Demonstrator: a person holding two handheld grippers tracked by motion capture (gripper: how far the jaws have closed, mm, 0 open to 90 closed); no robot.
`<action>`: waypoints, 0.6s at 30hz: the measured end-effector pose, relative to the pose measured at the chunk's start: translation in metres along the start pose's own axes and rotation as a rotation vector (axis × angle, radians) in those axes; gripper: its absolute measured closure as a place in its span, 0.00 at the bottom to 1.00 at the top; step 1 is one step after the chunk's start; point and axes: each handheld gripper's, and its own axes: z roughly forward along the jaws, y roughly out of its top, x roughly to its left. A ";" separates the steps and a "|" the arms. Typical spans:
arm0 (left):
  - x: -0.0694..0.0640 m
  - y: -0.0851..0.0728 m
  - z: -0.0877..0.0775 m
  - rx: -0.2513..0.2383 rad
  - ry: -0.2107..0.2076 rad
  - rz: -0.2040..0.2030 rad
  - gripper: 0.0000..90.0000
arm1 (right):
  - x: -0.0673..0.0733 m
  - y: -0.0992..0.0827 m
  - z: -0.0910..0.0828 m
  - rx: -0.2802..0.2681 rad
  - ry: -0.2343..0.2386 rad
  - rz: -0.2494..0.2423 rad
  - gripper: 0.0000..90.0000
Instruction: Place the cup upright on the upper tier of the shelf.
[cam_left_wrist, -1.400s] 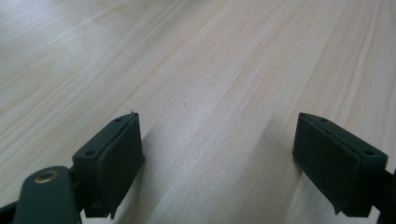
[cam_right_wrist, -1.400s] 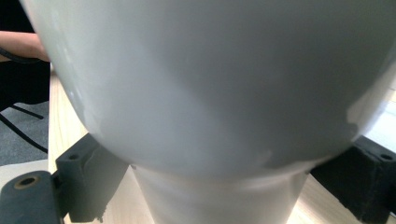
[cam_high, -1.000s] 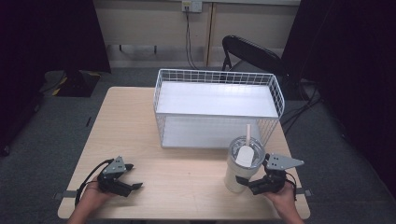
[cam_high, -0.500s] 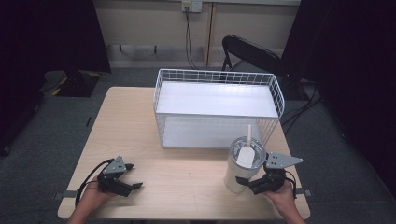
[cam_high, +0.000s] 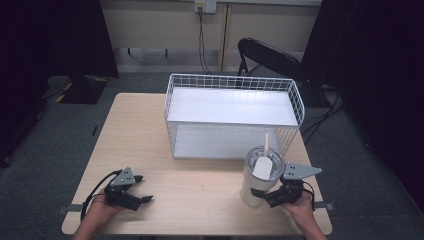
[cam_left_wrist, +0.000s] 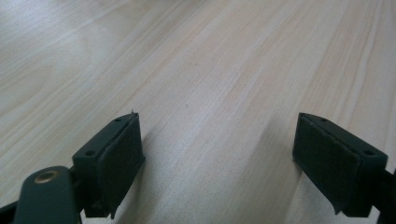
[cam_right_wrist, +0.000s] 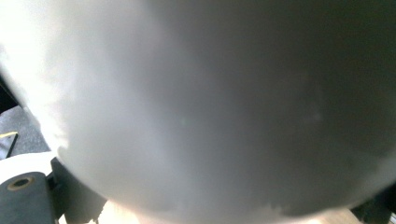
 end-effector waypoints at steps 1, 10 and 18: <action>0.000 0.000 0.000 0.000 0.000 0.000 0.17 | 0.000 0.000 0.001 -0.004 -0.001 0.002 0.08; 0.000 0.000 0.000 0.001 0.000 0.000 0.17 | 0.005 0.002 0.002 -0.039 -0.058 0.001 0.10; 0.000 0.000 0.000 0.001 0.000 0.000 0.17 | 0.005 0.009 -0.001 -0.043 -0.069 0.008 0.10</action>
